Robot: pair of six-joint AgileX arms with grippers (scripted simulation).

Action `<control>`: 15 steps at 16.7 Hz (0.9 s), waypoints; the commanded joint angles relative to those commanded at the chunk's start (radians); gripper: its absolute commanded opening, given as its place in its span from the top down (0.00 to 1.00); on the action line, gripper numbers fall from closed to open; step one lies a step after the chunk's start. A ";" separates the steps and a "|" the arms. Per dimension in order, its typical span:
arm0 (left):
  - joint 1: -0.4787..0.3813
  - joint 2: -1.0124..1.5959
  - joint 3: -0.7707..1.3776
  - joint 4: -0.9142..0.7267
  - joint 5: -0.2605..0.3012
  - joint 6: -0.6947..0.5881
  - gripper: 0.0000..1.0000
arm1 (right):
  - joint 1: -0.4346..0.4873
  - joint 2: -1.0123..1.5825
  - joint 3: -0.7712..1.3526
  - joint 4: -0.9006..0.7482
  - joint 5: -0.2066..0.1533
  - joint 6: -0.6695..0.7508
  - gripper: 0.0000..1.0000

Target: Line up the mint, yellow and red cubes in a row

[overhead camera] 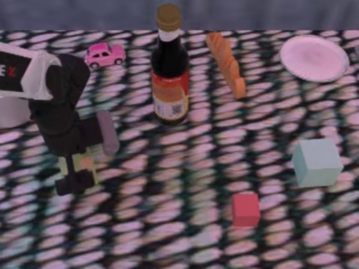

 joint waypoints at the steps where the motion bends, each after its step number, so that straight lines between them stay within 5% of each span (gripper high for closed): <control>1: 0.000 0.000 0.000 0.000 0.000 0.000 0.00 | 0.000 0.000 0.000 0.000 0.000 0.000 0.00; 2: 0.000 0.000 0.000 0.000 0.000 0.000 0.00 | 0.000 0.000 0.000 0.000 0.000 0.000 0.00; 15: 0.000 0.000 0.000 0.000 0.000 0.000 0.98 | 0.000 0.000 0.000 0.000 0.000 0.000 0.00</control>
